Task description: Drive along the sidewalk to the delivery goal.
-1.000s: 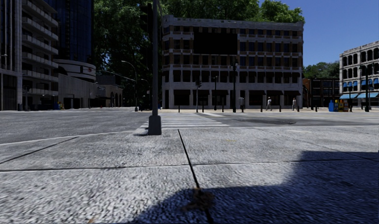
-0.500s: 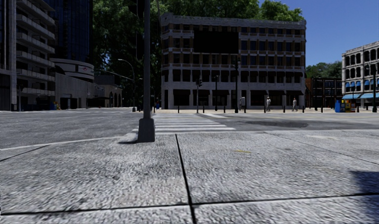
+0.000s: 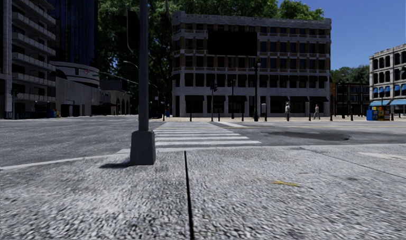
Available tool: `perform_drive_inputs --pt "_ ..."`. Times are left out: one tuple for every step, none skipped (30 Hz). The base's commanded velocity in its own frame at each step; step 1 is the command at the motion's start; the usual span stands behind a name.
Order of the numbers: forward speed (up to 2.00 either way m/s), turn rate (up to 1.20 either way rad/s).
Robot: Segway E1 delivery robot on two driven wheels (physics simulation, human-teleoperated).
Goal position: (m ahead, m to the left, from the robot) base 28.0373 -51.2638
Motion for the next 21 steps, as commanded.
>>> perform_drive_inputs --pt "2.0 0.0" --pt "2.0 0.0" --pt "2.0 0.0" --pt "2.0 0.0" --pt "2.0 0.0" --pt "2.0 0.0" --pt "2.0 0.0" --pt "2.0 0.0" --pt "2.0 0.0" --pt "2.0 0.0" --pt "2.0 0.0" --pt "2.0 0.0" --pt "2.0 0.0" --pt "2.0 0.0" --pt "2.0 0.0" --pt "2.0 0.0" --pt "2.0 0.0" --pt "2.0 0.0" --pt "2.0 0.0" --pt "2.0 0.0" --pt "2.0 0.0"
